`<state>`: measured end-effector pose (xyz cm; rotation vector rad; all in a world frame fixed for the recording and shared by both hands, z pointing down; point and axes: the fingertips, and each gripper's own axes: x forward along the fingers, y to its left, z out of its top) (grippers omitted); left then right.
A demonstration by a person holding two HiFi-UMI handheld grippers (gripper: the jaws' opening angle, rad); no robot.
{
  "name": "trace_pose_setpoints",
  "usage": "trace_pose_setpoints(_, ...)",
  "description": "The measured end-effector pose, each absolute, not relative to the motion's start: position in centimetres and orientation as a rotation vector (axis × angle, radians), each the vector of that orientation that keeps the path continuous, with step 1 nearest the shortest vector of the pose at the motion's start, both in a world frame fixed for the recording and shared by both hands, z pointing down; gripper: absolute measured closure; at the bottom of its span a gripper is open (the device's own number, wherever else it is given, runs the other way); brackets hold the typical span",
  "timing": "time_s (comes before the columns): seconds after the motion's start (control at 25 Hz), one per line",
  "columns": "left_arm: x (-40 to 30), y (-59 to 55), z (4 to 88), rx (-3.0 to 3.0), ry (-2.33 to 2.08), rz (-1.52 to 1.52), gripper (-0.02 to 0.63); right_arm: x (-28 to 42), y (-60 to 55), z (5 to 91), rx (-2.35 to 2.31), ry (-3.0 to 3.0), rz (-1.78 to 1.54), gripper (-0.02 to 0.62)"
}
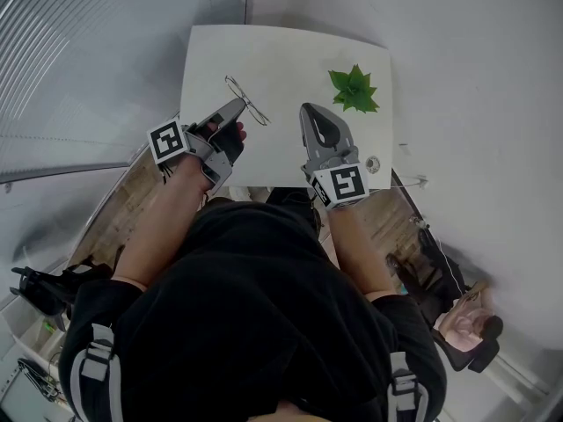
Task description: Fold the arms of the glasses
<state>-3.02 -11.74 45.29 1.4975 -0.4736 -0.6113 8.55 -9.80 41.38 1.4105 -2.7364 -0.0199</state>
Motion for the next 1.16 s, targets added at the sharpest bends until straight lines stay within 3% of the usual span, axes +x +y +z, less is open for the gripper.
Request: trace_pose_setpoints(1.16,-2.6,-11.7,45.3,1.495,-0.462,-0.618,0.592,6.3,-8.4,42.4,1.293,-2.778,-0.003,0.584)
